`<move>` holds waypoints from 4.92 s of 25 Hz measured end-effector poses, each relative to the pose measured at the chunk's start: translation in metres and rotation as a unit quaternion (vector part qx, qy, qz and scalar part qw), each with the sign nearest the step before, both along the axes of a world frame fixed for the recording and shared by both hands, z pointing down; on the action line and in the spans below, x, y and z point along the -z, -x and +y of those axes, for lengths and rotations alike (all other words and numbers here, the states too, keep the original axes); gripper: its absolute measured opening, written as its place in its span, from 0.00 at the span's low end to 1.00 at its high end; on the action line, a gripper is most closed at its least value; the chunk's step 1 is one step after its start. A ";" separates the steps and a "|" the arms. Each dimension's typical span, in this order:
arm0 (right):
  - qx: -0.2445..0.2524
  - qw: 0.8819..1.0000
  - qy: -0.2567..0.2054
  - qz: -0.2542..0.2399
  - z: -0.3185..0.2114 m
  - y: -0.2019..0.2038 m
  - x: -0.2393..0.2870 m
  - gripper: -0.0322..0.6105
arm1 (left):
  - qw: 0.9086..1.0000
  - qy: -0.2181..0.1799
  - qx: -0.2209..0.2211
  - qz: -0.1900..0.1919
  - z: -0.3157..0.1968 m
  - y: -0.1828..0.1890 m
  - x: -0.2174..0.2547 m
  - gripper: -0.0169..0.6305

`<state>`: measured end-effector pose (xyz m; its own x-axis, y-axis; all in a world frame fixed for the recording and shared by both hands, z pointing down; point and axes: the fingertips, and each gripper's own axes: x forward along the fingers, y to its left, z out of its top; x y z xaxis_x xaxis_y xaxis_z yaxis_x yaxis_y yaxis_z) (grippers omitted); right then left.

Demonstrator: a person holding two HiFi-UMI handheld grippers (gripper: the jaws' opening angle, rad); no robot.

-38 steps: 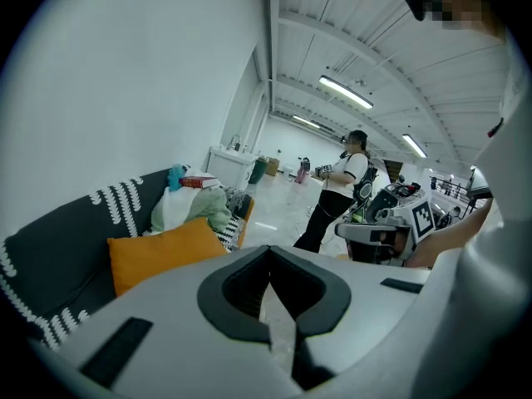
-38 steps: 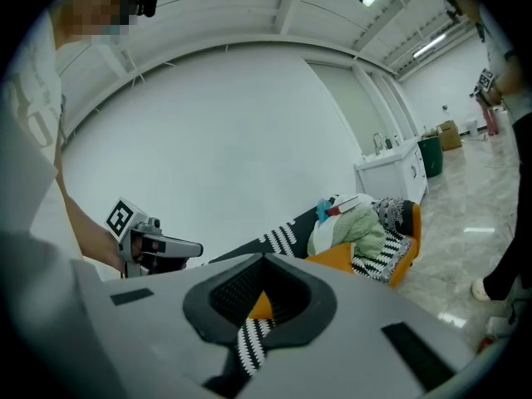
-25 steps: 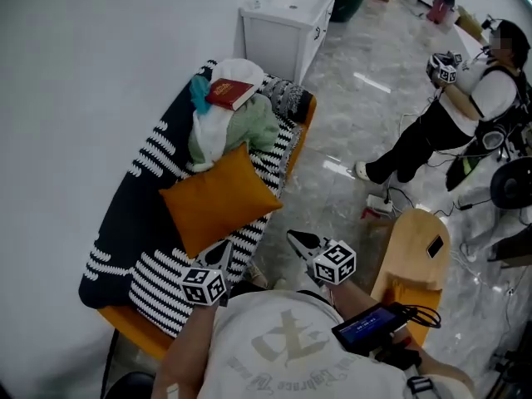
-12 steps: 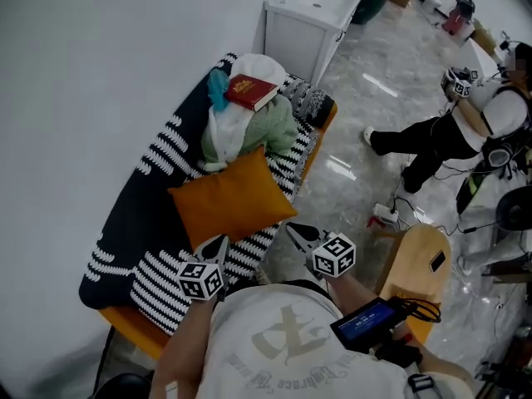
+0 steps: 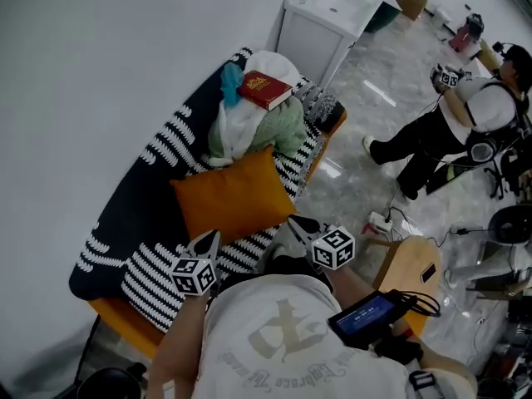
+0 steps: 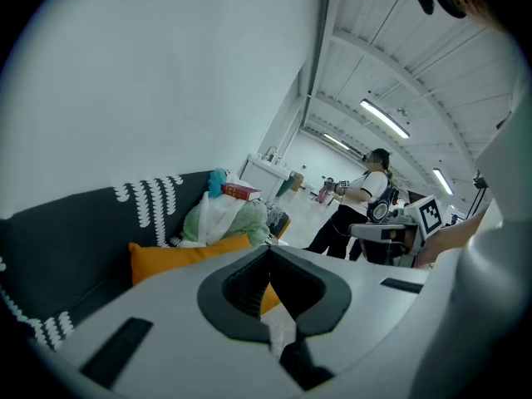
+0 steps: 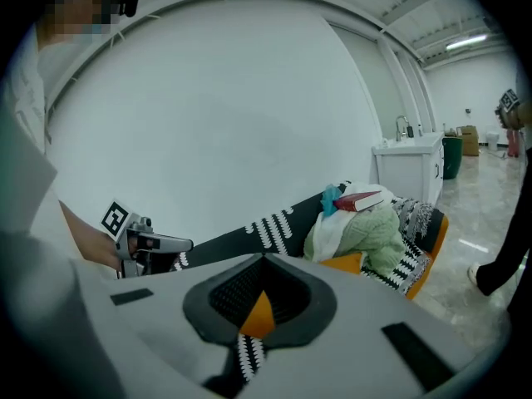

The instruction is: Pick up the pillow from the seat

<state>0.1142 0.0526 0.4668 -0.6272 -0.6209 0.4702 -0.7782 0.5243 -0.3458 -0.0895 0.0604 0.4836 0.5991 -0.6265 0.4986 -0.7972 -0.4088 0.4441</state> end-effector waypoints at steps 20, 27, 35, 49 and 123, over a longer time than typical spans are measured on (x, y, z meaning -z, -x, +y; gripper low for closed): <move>0.057 0.996 0.063 0.026 -0.070 0.019 -0.057 0.07 | 0.997 0.068 0.021 -0.029 -0.040 0.005 -0.047 0.04; 0.061 0.994 0.085 0.036 -0.105 0.005 -0.083 0.07 | 0.996 0.081 0.002 -0.038 -0.070 -0.019 -0.064 0.04; 0.089 0.987 0.122 0.058 -0.122 0.002 -0.125 0.07 | 0.991 0.123 0.016 -0.048 -0.076 -0.014 -0.100 0.04; 0.106 0.978 0.163 0.080 -0.145 -0.006 -0.191 0.07 | 0.981 0.174 0.065 -0.062 -0.068 0.021 -0.161 0.04; 0.087 0.925 0.361 0.082 -0.141 -0.040 -0.321 0.25 | 0.921 0.342 0.169 -0.076 -0.060 0.083 -0.288 0.05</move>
<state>0.1543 -0.0886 0.7875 -0.5714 -0.0041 0.8207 -0.7769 0.3248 -0.5393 -0.1722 0.0007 0.7718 0.3188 -0.2720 0.9079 -0.9018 0.2078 0.3789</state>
